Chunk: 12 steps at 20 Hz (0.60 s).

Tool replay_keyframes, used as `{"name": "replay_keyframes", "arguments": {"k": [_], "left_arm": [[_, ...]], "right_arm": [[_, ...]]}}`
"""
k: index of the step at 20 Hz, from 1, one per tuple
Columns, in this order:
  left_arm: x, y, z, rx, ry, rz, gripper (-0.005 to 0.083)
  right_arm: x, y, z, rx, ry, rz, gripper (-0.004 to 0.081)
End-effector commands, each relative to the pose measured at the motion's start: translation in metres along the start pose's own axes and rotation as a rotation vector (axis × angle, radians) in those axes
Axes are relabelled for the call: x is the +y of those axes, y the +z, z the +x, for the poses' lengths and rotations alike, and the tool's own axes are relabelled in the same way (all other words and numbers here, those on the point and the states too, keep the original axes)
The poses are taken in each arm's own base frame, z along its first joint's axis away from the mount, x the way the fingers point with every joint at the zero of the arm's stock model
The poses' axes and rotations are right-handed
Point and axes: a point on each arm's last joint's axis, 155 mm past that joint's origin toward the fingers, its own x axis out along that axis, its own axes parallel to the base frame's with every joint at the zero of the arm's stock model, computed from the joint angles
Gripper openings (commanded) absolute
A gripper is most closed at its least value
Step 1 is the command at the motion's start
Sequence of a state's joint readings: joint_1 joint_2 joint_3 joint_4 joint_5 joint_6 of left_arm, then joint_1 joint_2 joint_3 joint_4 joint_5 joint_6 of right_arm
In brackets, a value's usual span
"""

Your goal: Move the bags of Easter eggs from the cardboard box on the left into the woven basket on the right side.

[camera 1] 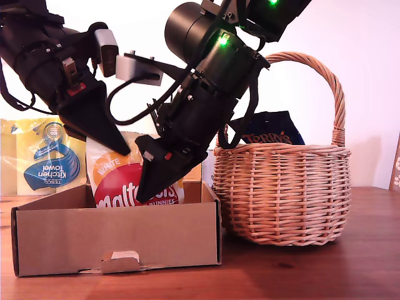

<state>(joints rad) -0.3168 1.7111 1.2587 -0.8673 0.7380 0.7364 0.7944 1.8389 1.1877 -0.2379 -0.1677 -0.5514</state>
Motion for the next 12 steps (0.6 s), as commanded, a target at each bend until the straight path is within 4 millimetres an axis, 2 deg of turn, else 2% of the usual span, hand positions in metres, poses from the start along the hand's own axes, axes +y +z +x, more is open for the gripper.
{"name": "replay_keyframes", "arguments": {"k": [1, 3, 4, 5, 7, 8, 10, 12], "left_arm": [[-0.001, 0.000, 0.002, -0.008, -0.012, -0.007, -0.0024], [0.001, 0.003, 0.000, -0.013, -0.004, -0.005, -0.0024], [0.002, 0.005, -0.002, -0.018, 0.000, -0.007, -0.0019], [0.004, 0.008, -0.004, -0.024, 0.008, -0.016, 0.0012], [0.010, 0.014, -0.011, -0.032, 0.034, -0.018, 0.0143], [0.014, 0.016, -0.015, -0.030, 0.059, -0.023, 0.0182], [0.021, 0.019, -0.027, -0.027, 0.121, -0.008, 0.0175], [0.025, 0.025, -0.038, -0.040, 0.180, 0.024, 0.0113]], "right_arm": [[0.003, 0.003, 0.004, -0.003, 0.003, -0.012, 0.0083], [0.003, 0.003, 0.004, -0.003, 0.002, -0.011, -0.0015], [0.003, 0.003, 0.004, -0.002, 0.003, -0.010, -0.0013], [0.003, 0.003, 0.004, -0.003, 0.001, -0.007, -0.0013], [0.000, 0.006, 0.002, -0.010, -0.004, -0.004, -0.0013], [-0.004, 0.009, 0.001, -0.008, -0.019, -0.005, -0.0013], [-0.011, 0.019, -0.005, -0.016, -0.036, 0.000, -0.0013], [-0.016, 0.029, -0.010, -0.023, -0.041, 0.006, -0.0013]]}}
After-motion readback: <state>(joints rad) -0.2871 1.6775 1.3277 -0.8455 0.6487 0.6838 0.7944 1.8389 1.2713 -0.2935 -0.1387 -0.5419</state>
